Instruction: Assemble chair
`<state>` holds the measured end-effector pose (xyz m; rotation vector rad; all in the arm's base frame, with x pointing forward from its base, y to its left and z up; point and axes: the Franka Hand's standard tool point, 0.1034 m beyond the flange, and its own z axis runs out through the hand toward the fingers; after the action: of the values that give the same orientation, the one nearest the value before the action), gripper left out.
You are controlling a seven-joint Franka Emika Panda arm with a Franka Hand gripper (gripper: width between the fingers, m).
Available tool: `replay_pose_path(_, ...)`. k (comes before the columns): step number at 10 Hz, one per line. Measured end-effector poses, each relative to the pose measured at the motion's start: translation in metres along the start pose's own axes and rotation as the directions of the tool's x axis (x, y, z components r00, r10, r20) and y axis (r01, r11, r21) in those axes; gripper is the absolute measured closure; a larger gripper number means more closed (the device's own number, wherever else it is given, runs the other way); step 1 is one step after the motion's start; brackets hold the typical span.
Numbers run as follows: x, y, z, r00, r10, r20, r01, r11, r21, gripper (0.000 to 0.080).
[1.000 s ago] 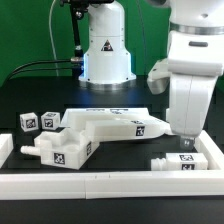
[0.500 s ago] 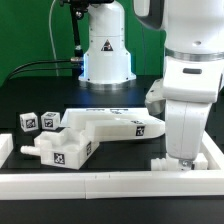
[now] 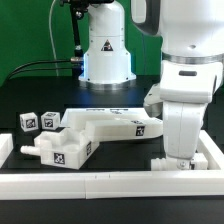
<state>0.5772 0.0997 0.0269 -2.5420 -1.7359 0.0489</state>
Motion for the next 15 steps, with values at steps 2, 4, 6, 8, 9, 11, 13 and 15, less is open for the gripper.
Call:
replay_pose_path(2, -0.001, -0.007, 0.005, 1.0, -0.003, 0.006, 0.003, 1.0, 0.012, 0.0151)
replay_pose_path(4, -0.007, -0.007, 0.009, 1.0, 0.002, 0.009, -0.002, 1.0, 0.019, 0.0151)
replay_pose_path(6, -0.007, -0.007, 0.009, 1.0, 0.002, 0.009, -0.002, 1.0, 0.02, 0.0286)
replay_pose_path(8, -0.007, -0.007, 0.009, 1.0, 0.002, 0.01, -0.002, 1.0, 0.02, 0.0423)
replay_pose_path(9, -0.008, -0.006, 0.009, 1.0, 0.003, 0.009, -0.003, 1.0, 0.019, 0.0518)
replay_pose_path(11, -0.017, -0.009, -0.007, 1.0, 0.018, 0.016, -0.018, 1.0, 0.002, 0.0518)
replay_pose_path(13, -0.021, -0.041, -0.02, 0.986, 0.165, 0.019, -0.164, 0.986, -0.014, 0.0518)
replay_pose_path(15, -0.014, -0.066, -0.024, 0.962, 0.269, 0.049, -0.269, 0.963, 0.002, 0.0518)
